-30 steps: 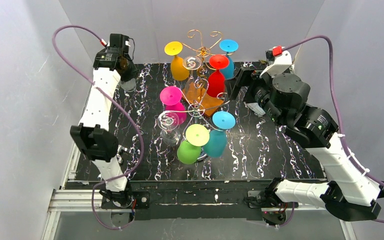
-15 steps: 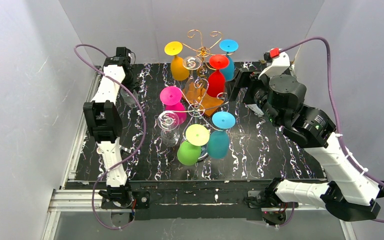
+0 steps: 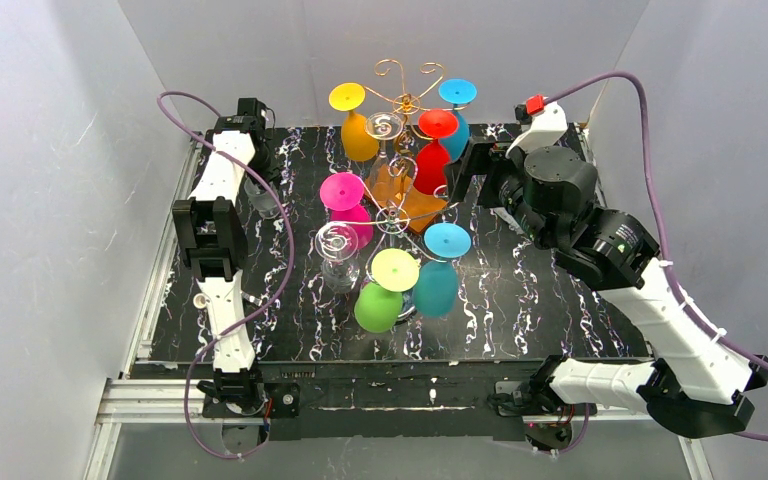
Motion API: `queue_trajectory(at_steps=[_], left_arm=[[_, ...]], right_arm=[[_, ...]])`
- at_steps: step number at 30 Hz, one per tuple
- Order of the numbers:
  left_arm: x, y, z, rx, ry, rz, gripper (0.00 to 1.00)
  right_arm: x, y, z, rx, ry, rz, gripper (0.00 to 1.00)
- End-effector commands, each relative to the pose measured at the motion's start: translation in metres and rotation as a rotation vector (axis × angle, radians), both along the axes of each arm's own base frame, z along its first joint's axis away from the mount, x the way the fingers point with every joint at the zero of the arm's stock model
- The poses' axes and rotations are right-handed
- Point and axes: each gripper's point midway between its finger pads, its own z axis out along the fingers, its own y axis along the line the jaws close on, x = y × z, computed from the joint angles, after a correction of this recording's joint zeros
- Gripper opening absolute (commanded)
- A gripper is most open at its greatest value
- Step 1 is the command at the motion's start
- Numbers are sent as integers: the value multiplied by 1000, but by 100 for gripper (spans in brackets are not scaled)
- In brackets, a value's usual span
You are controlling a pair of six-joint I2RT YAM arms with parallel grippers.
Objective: Take the wine glass off the wine glass rack
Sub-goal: Place the wine glass at the center of the board.
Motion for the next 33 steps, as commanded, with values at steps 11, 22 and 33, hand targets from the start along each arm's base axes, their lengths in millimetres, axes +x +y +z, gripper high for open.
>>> queue_trajectory(at_steps=[11, 22, 33], left_arm=[[0, 8, 7, 21, -37, -22, 10], [0, 7, 22, 24, -61, -56, 44], [-2, 1, 57, -2, -129, -92, 68]], right_arm=[[3, 8, 9, 31, -28, 15, 98], [0, 11, 12, 43, -27, 34, 98], [-1, 17, 13, 39, -21, 66, 98]])
